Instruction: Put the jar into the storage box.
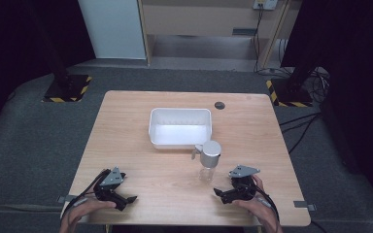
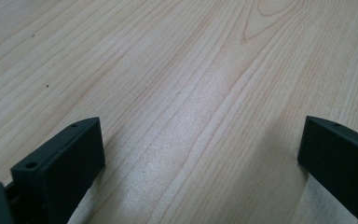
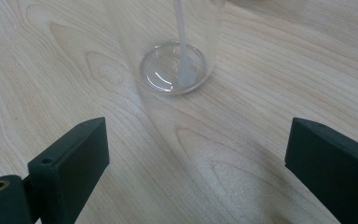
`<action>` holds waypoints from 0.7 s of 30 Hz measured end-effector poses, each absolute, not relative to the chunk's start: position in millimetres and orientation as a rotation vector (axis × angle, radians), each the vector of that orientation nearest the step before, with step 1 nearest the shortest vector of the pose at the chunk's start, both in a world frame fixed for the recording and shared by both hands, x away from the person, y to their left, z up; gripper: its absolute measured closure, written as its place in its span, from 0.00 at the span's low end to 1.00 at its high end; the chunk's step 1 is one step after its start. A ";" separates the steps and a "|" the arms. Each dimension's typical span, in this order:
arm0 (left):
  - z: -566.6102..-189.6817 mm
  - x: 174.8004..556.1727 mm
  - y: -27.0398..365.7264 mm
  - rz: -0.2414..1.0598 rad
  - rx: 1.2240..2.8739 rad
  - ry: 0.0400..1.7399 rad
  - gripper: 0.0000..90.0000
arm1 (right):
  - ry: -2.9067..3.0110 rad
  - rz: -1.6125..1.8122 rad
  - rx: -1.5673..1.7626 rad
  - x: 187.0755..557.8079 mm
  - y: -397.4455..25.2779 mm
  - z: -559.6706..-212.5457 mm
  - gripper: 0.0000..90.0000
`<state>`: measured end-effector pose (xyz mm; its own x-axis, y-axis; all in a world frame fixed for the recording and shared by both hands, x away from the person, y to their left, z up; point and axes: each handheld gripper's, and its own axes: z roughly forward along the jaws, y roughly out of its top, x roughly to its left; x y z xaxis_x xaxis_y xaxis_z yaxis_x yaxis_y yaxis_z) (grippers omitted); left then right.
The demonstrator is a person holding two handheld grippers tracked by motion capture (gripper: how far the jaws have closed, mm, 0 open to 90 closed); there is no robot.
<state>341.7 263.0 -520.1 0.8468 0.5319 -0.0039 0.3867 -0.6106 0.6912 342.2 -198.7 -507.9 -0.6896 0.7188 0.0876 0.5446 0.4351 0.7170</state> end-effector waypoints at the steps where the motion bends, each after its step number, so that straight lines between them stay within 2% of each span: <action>1: -520.1 341.7 263.0 0.261 2.301 0.664 0.00 | 2.456 1.101 1.101 342.4 -199.0 -507.8 0.07; 21: -520.3 341.7 263.0 0.262 2.299 0.663 0.00 | 2.418 1.160 1.065 340.9 -192.5 -493.5 0.07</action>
<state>341.7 263.0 -520.3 0.8470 0.5315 -0.0032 0.3855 -0.6102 0.6922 340.9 -192.5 -493.5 -0.6992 0.7105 0.0796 0.5067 0.4140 0.7562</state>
